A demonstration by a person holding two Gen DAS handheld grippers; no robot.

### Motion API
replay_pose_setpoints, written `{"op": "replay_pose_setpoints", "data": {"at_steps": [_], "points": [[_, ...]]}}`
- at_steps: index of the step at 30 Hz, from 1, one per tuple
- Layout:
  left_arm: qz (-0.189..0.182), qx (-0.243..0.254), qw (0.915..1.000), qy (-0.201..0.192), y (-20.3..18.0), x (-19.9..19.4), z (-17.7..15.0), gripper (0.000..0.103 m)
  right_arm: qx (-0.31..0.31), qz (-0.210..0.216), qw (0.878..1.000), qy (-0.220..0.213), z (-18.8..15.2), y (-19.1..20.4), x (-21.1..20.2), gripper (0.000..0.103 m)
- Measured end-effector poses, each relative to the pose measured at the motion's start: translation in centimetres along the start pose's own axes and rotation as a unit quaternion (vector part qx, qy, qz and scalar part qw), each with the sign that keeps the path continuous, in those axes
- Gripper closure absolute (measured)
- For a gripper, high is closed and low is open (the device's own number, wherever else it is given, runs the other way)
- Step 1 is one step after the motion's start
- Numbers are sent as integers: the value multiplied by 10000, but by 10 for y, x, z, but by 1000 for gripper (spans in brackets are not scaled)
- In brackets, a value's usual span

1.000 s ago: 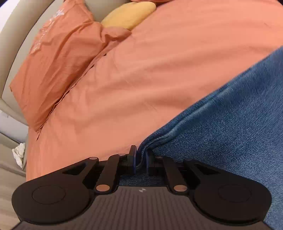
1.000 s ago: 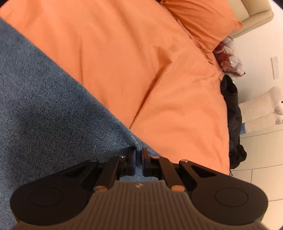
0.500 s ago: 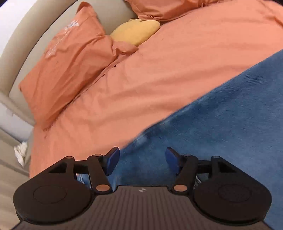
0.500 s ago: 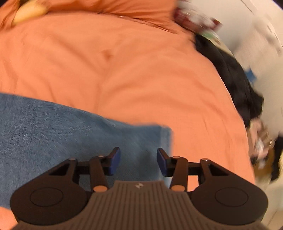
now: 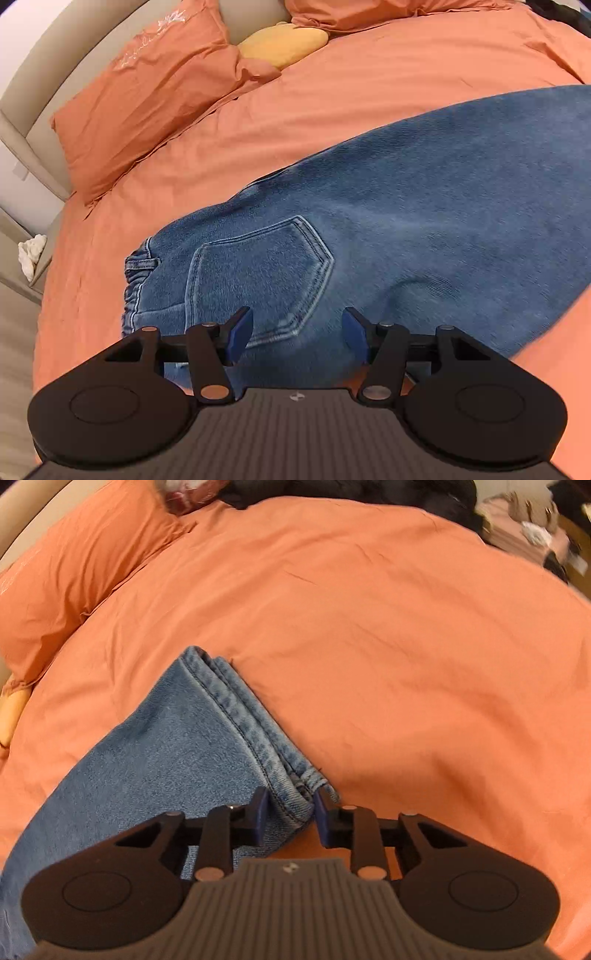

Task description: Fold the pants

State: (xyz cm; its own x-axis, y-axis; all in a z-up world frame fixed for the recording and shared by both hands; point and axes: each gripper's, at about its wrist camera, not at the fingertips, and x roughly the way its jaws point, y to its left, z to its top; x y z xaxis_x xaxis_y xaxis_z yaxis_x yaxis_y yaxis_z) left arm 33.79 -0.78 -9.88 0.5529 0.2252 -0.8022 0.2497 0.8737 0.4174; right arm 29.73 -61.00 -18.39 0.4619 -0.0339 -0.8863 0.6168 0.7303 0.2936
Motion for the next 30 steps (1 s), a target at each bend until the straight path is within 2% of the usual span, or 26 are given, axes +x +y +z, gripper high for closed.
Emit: {"op": "replay_pose_setpoints", "data": {"at_steps": [3,4,8,11,13,16,18,19,22,26,30], "points": [[41,8,10000,-18,-3,-9,-1,37,-585,90,9970,-495,5,20,-27,96],[59,-3,10000,-4,-4,-10,-2,37,-822,-21,9949,-585,7,29,-35,97],[114,-83,9999,83,-6,-6,-5,37,-1270,-612,9886,-527,6,42,-19,98],[81,-172,9997,146,-5,-4,-10,38,-1103,-706,9908,-344,2,25,5,98],[112,-131,9997,167,-2,-2,-14,38,-1255,-745,9886,-363,-3,18,11,97],[116,-204,9995,194,8,1,-21,38,-1597,-939,9822,-315,-4,26,10,90],[97,-322,9992,212,18,1,-24,38,-1932,-1083,9744,-393,-5,33,-4,78],[93,-363,9991,195,24,1,-25,38,-2042,-1093,9720,-408,-6,35,-10,78],[99,-388,9991,127,40,0,-30,38,-2181,-927,9706,-424,-11,50,-29,78],[81,-542,9985,1,71,-4,-39,38,-2330,-289,9717,-276,-38,95,-41,78],[114,-579,9982,-68,104,-5,-56,38,-2926,173,9561,52,-90,173,-33,78]]}}
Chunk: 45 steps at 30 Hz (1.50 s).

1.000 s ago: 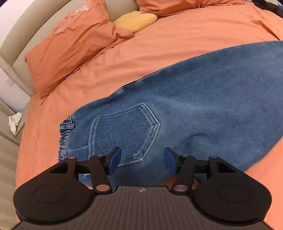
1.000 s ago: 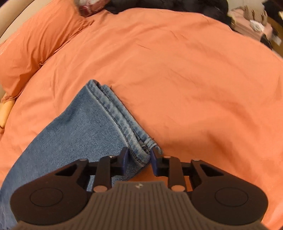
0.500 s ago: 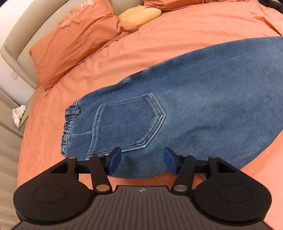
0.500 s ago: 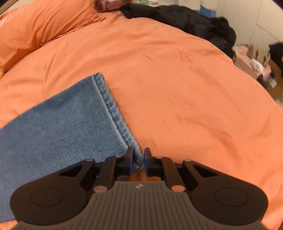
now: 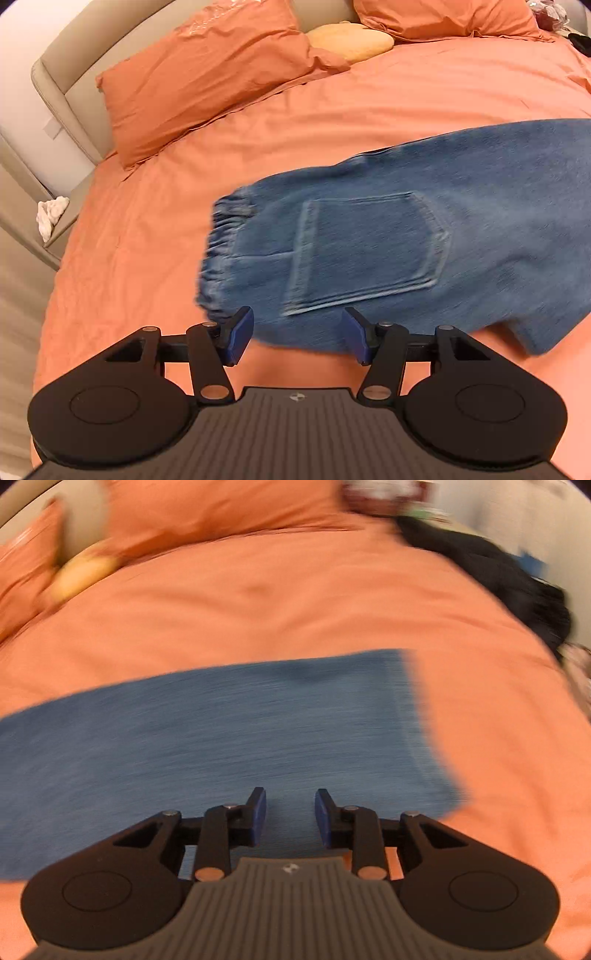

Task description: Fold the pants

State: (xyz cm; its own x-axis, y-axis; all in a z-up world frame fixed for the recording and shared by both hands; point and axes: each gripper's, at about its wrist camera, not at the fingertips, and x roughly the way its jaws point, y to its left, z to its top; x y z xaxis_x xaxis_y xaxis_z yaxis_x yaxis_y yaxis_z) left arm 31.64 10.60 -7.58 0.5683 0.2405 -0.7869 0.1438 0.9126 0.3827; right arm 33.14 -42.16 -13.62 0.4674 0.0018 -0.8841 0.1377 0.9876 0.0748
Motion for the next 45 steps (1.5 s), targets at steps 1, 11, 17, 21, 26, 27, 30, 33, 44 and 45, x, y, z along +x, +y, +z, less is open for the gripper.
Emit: {"op": "replay_pose_setpoints", "data": {"at_steps": [1,11,17,21,26,27,30,33,44,45], "points": [[27,39,10000,8,7,1,-4,38,-154,134,9998,51,0,26,4,78],[269,1275,9914,-152,31,40,-48,32,-1419,979,9835,553,-13,251,30,72],[725,2700,9570,-781,-1,69,-75,27,-1754,956,9760,868,-23,321,52,69],[793,3088,9436,-897,-14,92,-81,26,-1664,778,9771,1078,-24,326,70,66],[1250,3237,9315,-1094,-27,111,-82,41,-1723,819,9755,1095,-27,332,63,66],[1263,3270,9301,-1099,-27,112,-82,45,-1745,864,9744,1123,-28,334,60,66],[1238,3426,9235,-1204,-19,103,-81,63,-1882,943,9706,1169,-32,338,50,66],[1095,3446,9241,-1233,-1,88,-65,74,-1956,1056,9678,1185,-33,338,41,66],[494,3394,9389,-296,-3,124,-50,79,-1800,1137,9684,1299,-54,335,50,64],[446,3258,9440,-280,0,122,-49,77,-1808,1128,9685,1291,-54,335,48,64]]}}
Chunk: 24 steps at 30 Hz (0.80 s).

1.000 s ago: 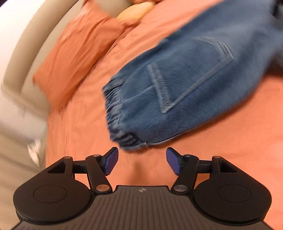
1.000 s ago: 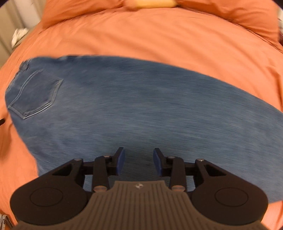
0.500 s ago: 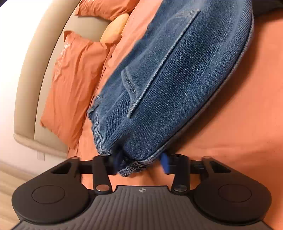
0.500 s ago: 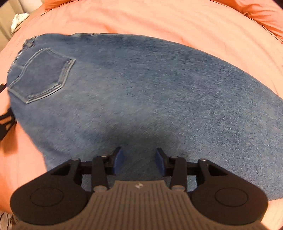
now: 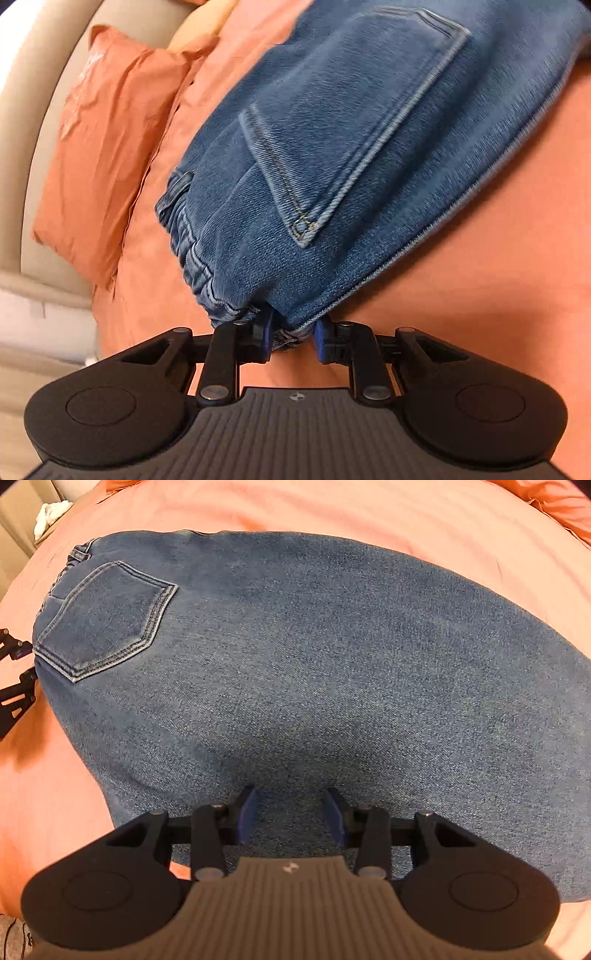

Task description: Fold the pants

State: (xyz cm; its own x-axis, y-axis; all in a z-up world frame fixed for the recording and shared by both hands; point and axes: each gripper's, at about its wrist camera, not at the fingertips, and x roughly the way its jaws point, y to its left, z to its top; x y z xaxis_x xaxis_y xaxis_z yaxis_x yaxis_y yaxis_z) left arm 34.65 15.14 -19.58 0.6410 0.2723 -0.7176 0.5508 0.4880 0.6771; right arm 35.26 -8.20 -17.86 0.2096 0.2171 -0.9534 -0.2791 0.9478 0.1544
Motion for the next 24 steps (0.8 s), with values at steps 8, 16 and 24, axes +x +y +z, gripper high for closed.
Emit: {"op": "replay_pose_setpoints", "data": {"at_steps": [8,16,24], "points": [[-662,-1756,9820,-226,46,-47,-24,57,-79,459,9982,-389,-30,36,-44,66],[-1049,-2471,9628,-325,39,-78,-45,55,35,551,9965,-620,-79,100,-23,66],[-984,-2303,9653,-739,13,-104,-71,55,-194,-621,9933,-950,-54,130,-7,90]]}}
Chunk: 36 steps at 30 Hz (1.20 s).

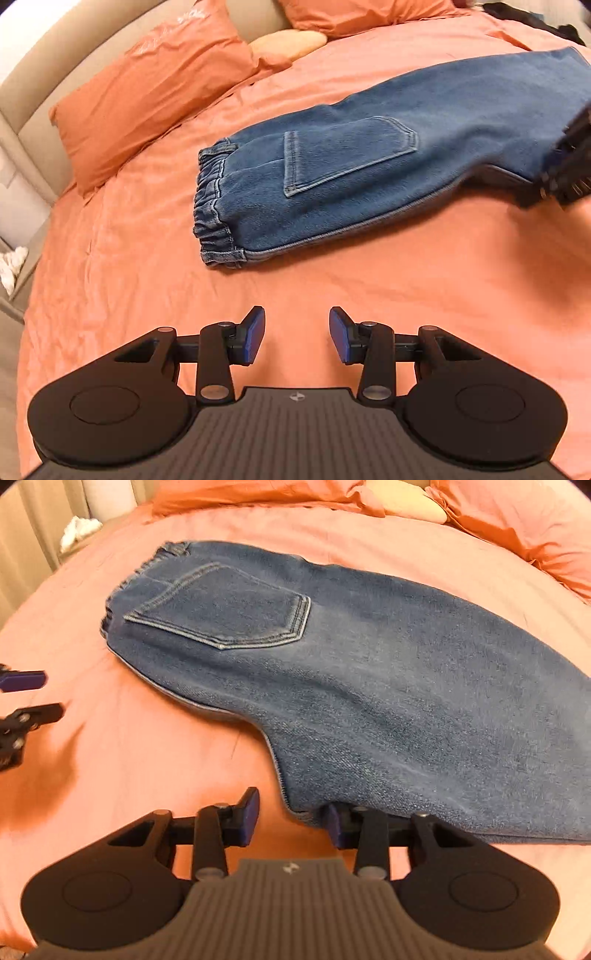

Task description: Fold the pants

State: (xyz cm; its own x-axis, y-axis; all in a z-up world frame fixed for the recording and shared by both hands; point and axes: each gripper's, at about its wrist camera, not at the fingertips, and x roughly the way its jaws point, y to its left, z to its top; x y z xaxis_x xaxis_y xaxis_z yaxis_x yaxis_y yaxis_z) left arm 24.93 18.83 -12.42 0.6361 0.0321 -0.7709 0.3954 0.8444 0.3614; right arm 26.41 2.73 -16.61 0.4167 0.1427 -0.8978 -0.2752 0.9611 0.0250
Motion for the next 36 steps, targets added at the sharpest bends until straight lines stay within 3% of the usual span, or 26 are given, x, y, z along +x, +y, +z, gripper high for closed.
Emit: {"op": "replay_pose_setpoints", "data": {"at_steps": [4,12,14,15,16,19,22,27,32,36], "points": [[-33,38,9999,-100,1,-6,-8,55,-23,-24,10000,-46,-3,-2,-14,92],[-302,-141,9994,7,0,-8,-2,55,72,-53,9998,182,-19,4,18,93],[-344,-136,9993,36,-3,-11,3,55,216,79,9994,259,-17,-2,15,93],[-364,-152,9992,58,-4,-12,6,55,356,257,9981,430,-17,-7,15,103],[-383,-177,9991,68,-5,-15,10,55,500,432,9961,579,-21,-11,15,103],[-478,-384,9981,69,-6,-22,19,55,256,407,9983,342,-31,-19,-3,103],[-603,-643,9961,87,-10,-28,29,55,748,704,9944,262,-38,-56,-22,103],[-825,-1104,9904,99,-23,-35,55,55,1488,673,9864,-177,-54,-147,-65,100],[-1022,-1524,9830,21,-45,-35,91,55,2192,355,9730,-636,-77,-254,-106,78],[-1152,-1830,9763,117,-68,-23,123,55,2790,75,9559,-919,-108,-336,-134,73]]}}
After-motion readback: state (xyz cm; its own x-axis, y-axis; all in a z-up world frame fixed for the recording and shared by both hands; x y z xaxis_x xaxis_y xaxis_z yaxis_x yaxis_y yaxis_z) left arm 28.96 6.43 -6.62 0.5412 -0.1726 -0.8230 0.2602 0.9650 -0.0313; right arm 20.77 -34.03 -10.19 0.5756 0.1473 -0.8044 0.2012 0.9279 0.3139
